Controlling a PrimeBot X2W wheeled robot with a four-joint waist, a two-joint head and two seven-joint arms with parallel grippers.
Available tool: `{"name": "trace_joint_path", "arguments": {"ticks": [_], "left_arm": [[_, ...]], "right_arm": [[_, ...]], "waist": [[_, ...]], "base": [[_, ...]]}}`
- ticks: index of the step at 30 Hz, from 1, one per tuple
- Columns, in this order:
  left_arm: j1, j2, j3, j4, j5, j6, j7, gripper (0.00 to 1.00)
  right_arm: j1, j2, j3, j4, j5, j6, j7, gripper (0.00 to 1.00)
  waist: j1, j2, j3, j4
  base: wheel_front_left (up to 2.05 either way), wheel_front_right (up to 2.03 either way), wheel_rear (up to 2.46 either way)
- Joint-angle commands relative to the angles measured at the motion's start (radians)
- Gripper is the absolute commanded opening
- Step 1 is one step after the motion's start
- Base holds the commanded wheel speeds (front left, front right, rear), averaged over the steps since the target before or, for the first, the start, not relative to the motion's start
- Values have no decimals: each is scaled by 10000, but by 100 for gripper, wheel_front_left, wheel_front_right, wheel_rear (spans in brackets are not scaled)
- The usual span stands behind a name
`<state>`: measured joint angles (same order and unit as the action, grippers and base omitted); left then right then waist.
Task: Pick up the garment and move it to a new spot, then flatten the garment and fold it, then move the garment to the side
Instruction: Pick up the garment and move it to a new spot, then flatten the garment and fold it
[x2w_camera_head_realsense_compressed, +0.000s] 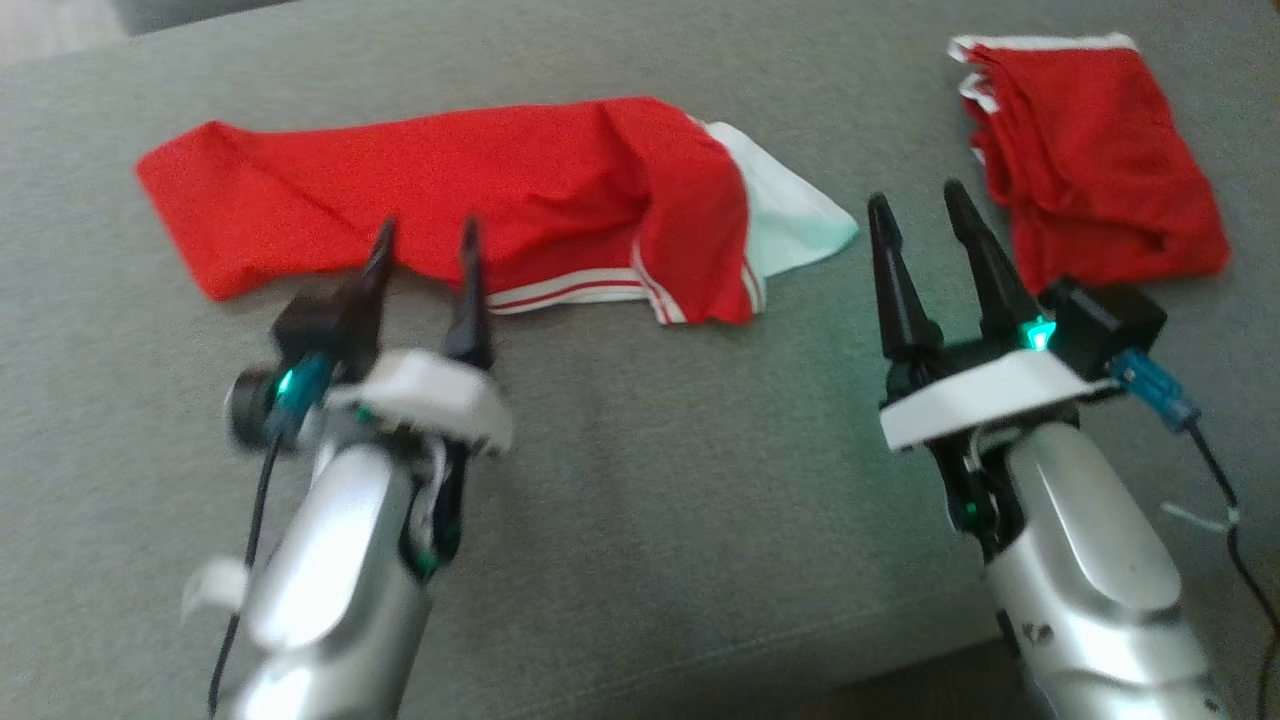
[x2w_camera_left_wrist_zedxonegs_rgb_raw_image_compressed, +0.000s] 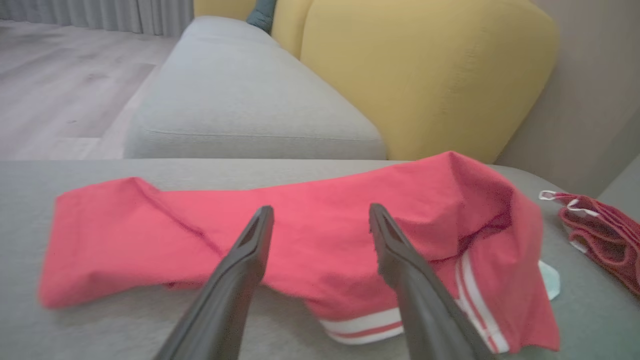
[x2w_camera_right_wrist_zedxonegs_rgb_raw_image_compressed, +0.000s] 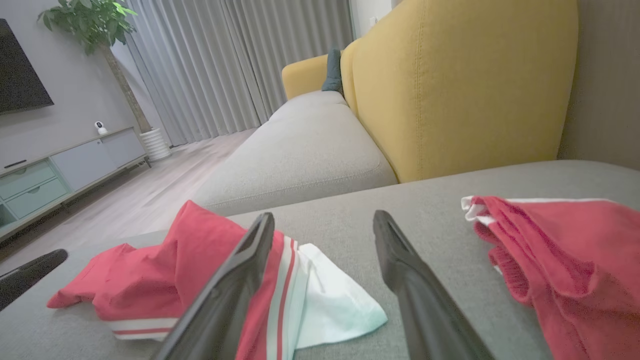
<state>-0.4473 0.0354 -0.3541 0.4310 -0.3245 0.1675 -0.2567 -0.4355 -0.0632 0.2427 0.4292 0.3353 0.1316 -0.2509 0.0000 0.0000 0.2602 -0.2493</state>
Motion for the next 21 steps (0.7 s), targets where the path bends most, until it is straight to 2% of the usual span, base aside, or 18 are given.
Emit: {"name": "trace_joint_path", "arguments": {"ticks": [1, 6, 10, 15, 21], "left_arm": [[280, 153, 680, -564, 355, 117, -51, 100], [1821, 151, 1819, -1217, 1016, 290, -51, 100], [2898, 151, 2331, -1715, 1180, 477, -51, 100], [3894, 150, 2306, -1955, 963, 661, -51, 100], [3950, 150, 2100, -2123, 928, 655, -51, 100]], "right_arm": [[228, 128, 2, -189, -102, -9, -108, 100], [713, 129, -238, 27, -306, -9, -108, 100], [1080, 129, -364, 236, -292, -9, -108, 100], [1411, 129, -365, 527, -325, -9, -108, 100], [1360, 129, -309, 1097, -756, -9, -108, 100]], "waist": [[0, 0, -366, 459], [0, 0, -874, 1001], [0, 0, -1220, 1294], [0, 0, -1407, 1589], [0, 0, -1217, 1982]], "base": [[0, 0, 0], [0, 0, 0], [0, 0, 0], [0, 0, 0], [0, 0, 0]]}}
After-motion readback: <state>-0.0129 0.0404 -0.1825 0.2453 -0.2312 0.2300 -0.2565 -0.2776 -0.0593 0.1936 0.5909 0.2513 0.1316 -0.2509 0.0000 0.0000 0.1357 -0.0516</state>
